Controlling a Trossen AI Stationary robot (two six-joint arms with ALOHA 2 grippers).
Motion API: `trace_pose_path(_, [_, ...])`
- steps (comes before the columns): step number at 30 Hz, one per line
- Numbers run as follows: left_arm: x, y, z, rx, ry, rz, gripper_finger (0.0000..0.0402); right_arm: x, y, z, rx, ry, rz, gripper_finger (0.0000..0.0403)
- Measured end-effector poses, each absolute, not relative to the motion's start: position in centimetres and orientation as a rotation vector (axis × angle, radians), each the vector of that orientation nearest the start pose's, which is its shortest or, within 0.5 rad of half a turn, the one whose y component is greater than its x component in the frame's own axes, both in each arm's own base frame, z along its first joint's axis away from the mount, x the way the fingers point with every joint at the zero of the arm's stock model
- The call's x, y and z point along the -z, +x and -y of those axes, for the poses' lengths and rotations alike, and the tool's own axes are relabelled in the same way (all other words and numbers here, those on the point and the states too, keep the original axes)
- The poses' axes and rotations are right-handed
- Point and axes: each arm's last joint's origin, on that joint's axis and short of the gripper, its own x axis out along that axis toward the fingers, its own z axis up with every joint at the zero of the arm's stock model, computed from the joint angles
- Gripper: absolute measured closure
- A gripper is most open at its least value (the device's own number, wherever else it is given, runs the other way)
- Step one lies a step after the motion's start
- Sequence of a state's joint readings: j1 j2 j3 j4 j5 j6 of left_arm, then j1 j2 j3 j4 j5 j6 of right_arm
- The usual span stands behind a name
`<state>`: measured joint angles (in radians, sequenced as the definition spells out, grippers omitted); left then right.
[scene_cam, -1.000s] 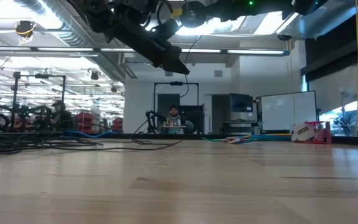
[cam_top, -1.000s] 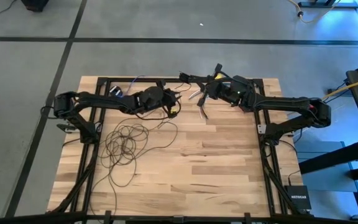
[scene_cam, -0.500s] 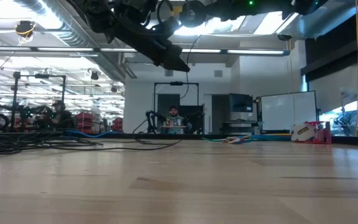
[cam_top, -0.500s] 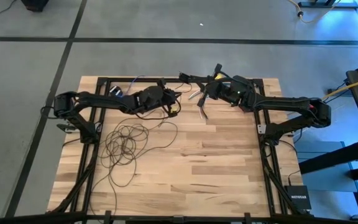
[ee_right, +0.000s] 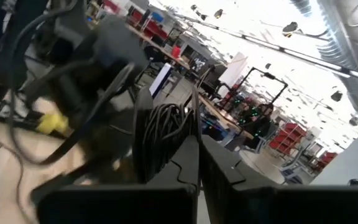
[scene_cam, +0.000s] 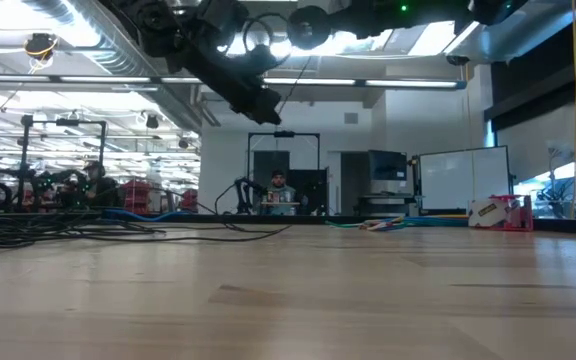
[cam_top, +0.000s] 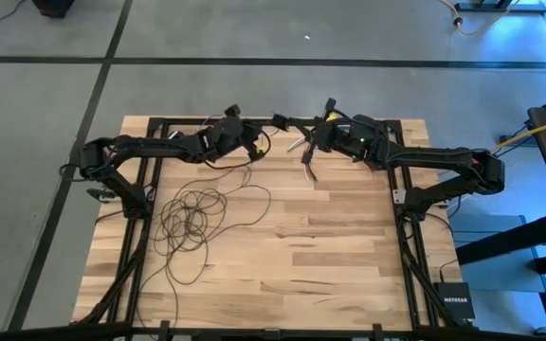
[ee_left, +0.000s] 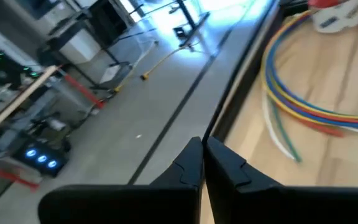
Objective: Coiling cords
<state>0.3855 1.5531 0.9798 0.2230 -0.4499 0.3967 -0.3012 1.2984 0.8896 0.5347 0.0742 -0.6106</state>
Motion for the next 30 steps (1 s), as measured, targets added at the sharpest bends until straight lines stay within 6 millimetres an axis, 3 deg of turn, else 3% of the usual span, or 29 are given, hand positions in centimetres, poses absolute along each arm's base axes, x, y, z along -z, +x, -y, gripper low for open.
trace_pose_path(7, [-28.8,29.1,-13.0,-0.765,0.382,-0.445,0.0400,-31.9,28.0,8.9,0.377,-0.658,-0.089,0.0393])
trace_pose_path(18, [-32.1,26.7,-11.9,-0.781,0.357,-0.344,0.0398,-30.9,28.0,9.0,0.358,-0.688,-0.199,0.0393])
trace_pose_path(30, [-33.7,27.4,-8.6,-0.632,0.332,-0.182,0.0397,-30.2,28.5,9.5,0.447,-0.722,-0.268,0.0393])
